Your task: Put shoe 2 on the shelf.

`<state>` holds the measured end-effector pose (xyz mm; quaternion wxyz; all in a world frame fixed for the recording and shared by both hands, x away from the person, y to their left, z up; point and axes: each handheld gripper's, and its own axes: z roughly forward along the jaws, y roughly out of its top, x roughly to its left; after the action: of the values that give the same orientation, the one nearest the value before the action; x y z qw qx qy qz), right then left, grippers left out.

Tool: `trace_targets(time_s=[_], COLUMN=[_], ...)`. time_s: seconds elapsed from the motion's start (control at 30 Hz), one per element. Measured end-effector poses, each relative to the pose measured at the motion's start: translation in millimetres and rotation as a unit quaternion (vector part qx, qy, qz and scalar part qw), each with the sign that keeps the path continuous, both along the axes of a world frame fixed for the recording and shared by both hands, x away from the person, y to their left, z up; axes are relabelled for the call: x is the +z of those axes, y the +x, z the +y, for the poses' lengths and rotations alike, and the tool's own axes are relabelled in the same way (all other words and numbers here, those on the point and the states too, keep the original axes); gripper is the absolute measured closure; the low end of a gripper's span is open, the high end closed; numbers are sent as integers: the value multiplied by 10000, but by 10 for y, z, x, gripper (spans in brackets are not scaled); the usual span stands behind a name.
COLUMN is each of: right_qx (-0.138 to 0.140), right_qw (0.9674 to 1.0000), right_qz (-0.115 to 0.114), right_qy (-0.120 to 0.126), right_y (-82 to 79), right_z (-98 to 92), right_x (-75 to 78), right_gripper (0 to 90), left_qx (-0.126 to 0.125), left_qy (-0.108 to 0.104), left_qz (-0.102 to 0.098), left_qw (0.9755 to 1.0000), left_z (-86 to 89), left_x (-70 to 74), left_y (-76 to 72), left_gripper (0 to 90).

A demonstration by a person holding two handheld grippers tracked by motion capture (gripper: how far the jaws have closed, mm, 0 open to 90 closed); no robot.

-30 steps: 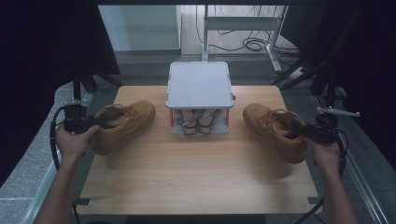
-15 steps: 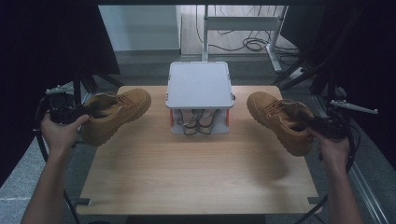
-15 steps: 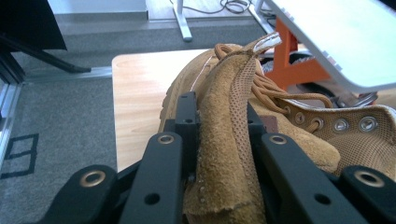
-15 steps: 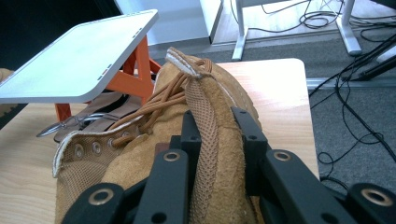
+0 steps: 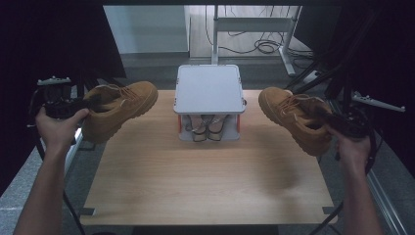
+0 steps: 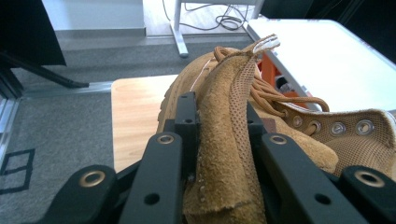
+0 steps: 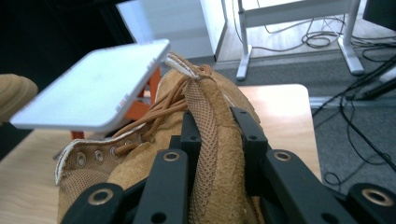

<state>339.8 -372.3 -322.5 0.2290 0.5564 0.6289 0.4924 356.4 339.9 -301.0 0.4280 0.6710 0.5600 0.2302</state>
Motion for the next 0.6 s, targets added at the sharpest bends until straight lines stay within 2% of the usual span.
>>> trace_targets(time_s=[0.2,0.6], right_qx=[-26,8], right_qw=[9998,9994], right_qz=[-190,-344], right_qy=[92,83], right_y=[36,187], right_z=[52,249], right_x=[172,393], right_gripper=[766,766], left_qx=[-82,-233], left_qy=[-85,-200], left_qz=[-107,-228], left_qw=[9999,9993], left_z=[-57,-235], left_x=[128,321], left_y=[44,153], left_gripper=[765,764])
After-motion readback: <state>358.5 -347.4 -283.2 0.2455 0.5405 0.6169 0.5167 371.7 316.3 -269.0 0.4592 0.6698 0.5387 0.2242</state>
